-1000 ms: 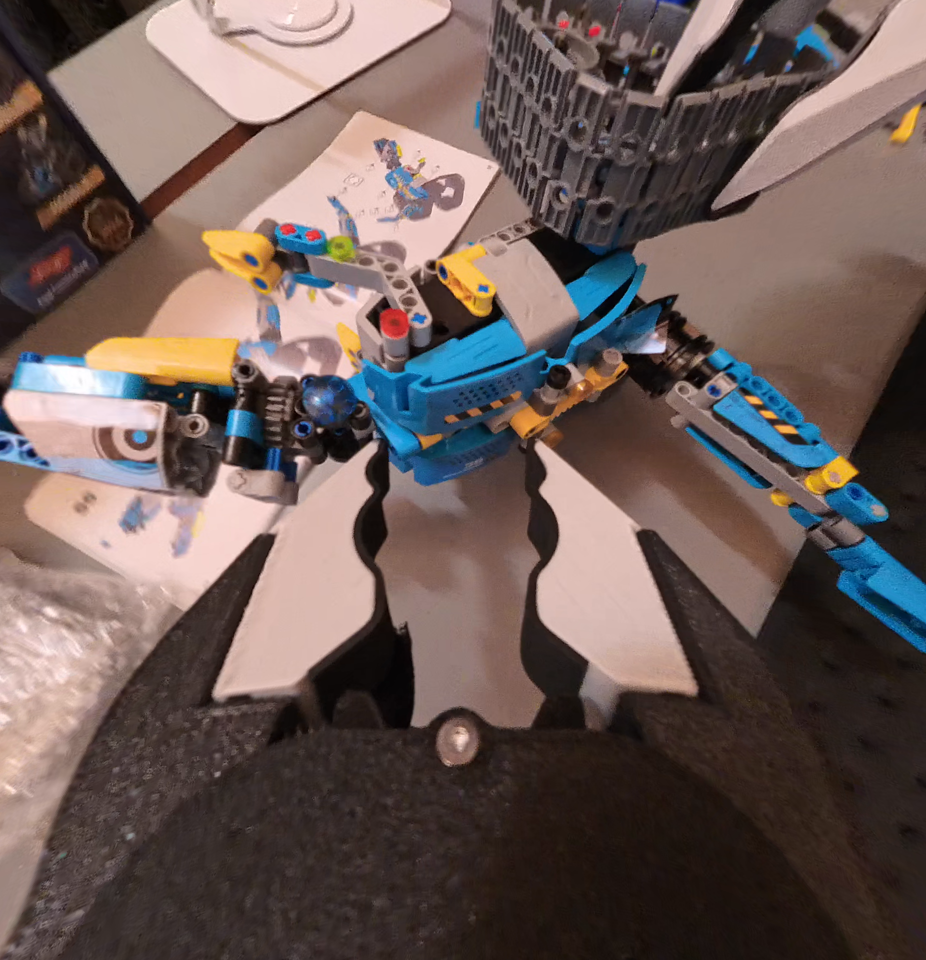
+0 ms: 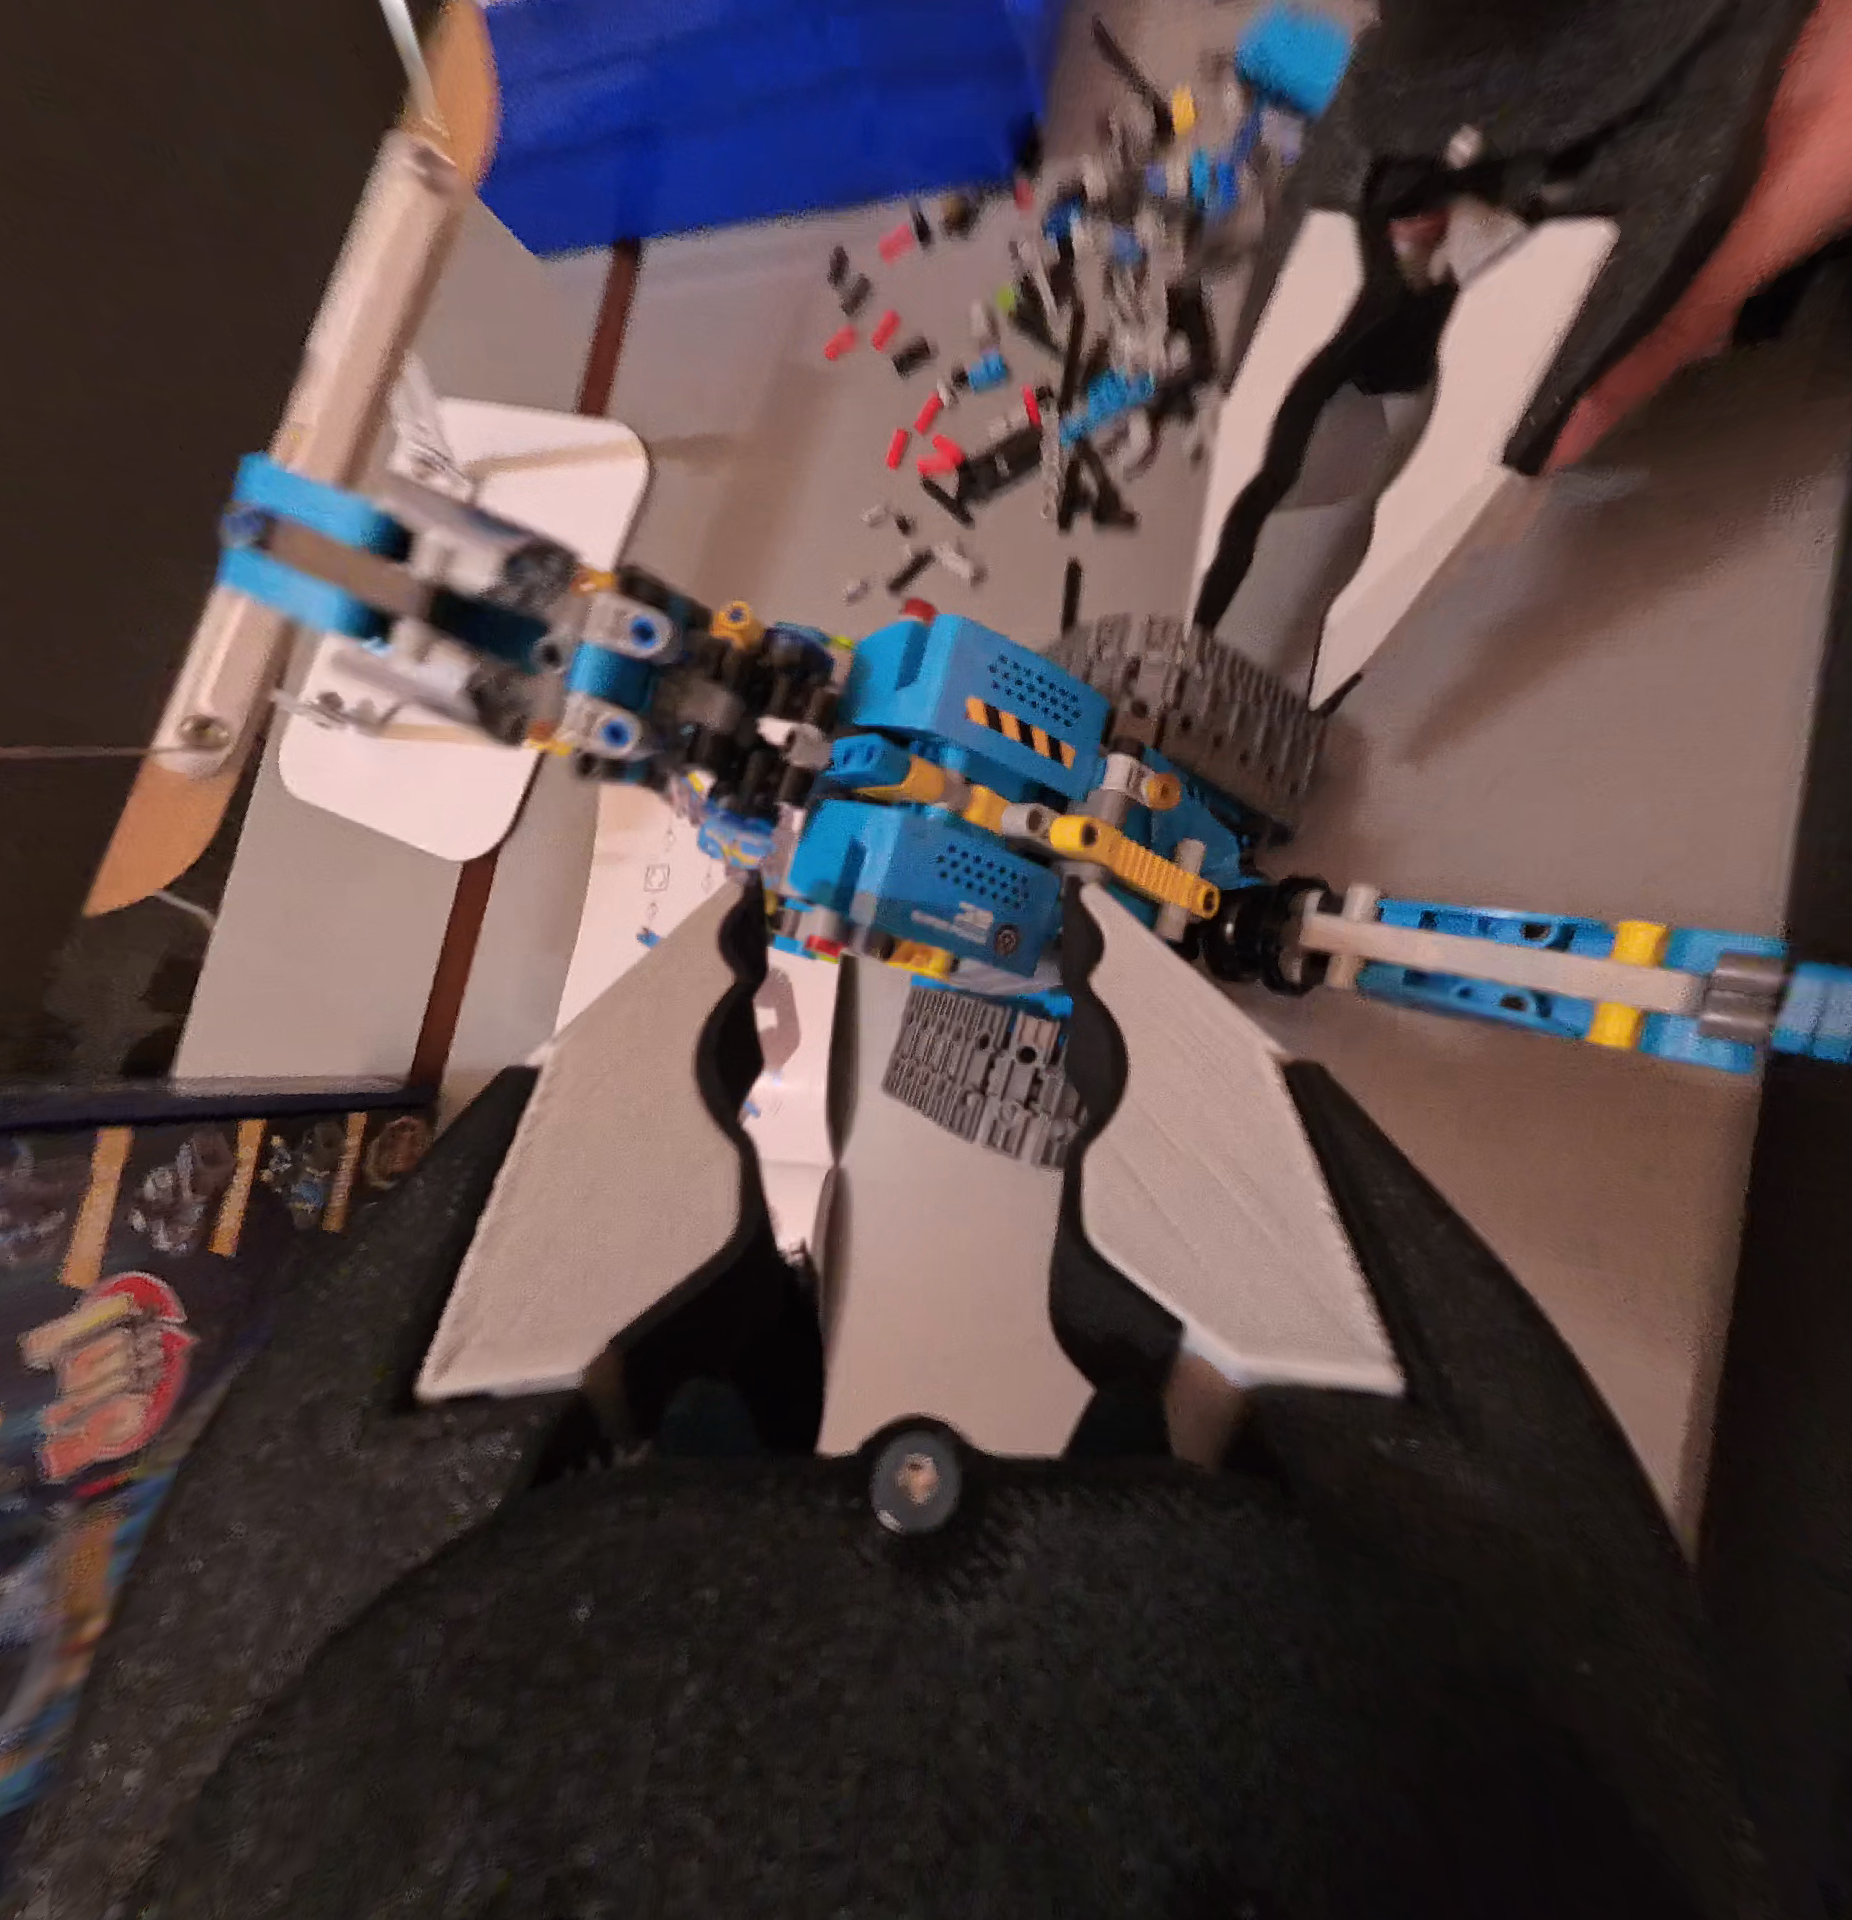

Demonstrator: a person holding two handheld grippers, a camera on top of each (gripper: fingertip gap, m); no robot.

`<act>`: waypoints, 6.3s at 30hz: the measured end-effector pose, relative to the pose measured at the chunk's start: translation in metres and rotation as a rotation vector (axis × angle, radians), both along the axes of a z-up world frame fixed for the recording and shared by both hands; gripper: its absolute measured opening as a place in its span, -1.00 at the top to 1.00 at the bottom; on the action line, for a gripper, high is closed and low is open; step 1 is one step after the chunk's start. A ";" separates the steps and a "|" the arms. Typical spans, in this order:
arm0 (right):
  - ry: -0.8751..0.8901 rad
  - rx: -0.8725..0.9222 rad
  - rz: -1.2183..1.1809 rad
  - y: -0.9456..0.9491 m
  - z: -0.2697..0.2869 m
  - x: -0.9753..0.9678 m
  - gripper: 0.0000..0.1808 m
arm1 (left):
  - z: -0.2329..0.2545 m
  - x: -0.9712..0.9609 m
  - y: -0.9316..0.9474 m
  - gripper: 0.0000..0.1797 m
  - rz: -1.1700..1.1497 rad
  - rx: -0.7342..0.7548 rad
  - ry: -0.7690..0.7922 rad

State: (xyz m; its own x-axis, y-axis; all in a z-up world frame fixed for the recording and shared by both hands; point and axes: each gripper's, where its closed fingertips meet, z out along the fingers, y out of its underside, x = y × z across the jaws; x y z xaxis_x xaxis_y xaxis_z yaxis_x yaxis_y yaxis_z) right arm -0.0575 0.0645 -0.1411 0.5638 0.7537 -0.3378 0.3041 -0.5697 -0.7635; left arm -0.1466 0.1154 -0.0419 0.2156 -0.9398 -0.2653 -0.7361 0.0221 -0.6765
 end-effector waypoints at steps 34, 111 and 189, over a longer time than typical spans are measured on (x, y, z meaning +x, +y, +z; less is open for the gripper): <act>-0.555 1.253 -0.250 0.032 0.077 -0.042 0.58 | -0.075 0.007 -0.013 0.24 0.054 -0.375 -0.449; 0.434 0.160 0.091 0.030 0.056 -0.041 0.97 | -0.078 0.014 -0.013 0.39 -0.110 -0.473 -0.515; 0.011 0.500 -0.081 0.062 0.042 -0.007 0.06 | -0.079 0.016 -0.012 0.42 -0.072 -0.462 -0.516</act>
State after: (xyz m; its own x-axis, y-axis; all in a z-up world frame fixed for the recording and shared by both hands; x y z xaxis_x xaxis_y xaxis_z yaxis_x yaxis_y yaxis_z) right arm -0.0643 0.1264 -0.0995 0.6255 0.7789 0.0467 0.2644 -0.1553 -0.9518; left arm -0.1304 0.1032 -0.1213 0.1389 -0.9484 0.2850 -0.3258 -0.3155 -0.8912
